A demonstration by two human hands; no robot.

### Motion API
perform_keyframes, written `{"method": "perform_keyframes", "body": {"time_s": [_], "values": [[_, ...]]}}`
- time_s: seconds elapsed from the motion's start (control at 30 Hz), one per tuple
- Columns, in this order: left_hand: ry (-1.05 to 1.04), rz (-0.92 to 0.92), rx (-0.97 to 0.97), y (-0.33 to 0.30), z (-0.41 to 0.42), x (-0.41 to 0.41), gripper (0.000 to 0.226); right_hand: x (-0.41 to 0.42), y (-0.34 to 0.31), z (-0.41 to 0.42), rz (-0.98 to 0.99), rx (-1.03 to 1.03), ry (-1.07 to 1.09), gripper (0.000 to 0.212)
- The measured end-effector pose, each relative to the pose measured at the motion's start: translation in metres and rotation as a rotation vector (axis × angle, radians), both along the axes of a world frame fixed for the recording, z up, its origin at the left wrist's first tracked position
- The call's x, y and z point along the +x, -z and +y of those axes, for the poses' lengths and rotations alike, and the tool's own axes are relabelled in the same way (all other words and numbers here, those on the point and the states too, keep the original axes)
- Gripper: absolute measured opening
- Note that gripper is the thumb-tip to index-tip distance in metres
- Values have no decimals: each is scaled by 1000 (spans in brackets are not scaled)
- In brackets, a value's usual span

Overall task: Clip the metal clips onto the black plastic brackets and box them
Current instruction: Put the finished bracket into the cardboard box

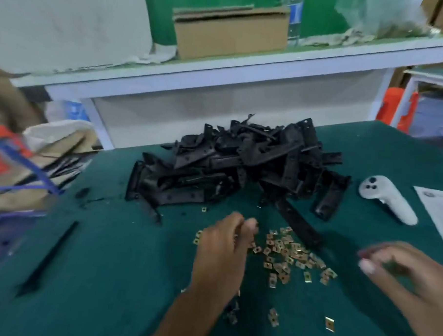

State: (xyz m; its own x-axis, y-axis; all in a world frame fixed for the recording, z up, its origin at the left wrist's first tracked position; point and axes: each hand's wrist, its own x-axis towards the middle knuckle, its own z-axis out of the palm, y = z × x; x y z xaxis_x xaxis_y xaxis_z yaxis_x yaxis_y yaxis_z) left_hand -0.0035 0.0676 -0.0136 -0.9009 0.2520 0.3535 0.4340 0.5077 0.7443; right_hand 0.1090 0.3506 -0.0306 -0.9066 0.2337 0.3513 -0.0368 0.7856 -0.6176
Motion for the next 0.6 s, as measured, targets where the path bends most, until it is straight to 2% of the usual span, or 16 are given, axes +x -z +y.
{"method": "perform_keyframes", "body": {"time_s": [0.03,0.13,0.17,0.27,0.37,0.47,0.6], "values": [[-58,16,2,5,-17,-8,55,-28,-16,-19,0,17,-45,31],[-197,142,7,21,-52,-23,51,-111,-36,-67,84,67,-190,17],[-231,173,-4,27,-58,-25,50,-136,-42,-77,82,80,-183,26],[-314,226,10,46,-66,-27,46,-207,-56,-92,57,316,-100,71],[-336,278,56,52,-65,-28,44,-257,-60,-97,-57,455,-43,85],[-325,306,83,49,-65,-29,41,-274,-57,-96,-96,540,-26,70],[-329,311,117,51,-63,-28,40,-269,-60,-91,279,510,66,32]]}}
